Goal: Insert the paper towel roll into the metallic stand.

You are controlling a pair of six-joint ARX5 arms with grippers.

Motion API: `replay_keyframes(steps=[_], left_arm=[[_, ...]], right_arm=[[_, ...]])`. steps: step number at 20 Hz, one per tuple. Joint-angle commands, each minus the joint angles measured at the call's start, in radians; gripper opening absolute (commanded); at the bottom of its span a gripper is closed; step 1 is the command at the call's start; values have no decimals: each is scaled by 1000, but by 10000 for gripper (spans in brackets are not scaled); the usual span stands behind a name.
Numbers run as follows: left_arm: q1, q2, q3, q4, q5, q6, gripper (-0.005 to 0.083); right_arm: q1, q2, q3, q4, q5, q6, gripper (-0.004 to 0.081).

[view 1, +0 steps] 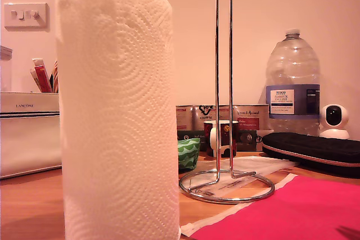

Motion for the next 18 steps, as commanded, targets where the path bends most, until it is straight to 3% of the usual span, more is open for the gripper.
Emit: replay_keyframes(steps=[1, 7, 10, 16, 18], left_arm=[[-6, 8, -14, 156, 29, -5, -21], [-6, 8, -14, 171, 33, 3, -21], [-6, 9, -1, 163, 88, 105, -21], [-18, 42, 166, -56, 198, 297, -21], [-34, 91, 230, -120, 251, 319, 24]], right_arm=[[6, 2, -3, 211, 0, -1, -12], [6, 3, -3, 216, 0, 0, -12], [6, 3, -3, 217, -1, 1, -12], [6, 8, -3, 217, -1, 26, -12], [6, 21, -3, 226, -1, 26, -12]])
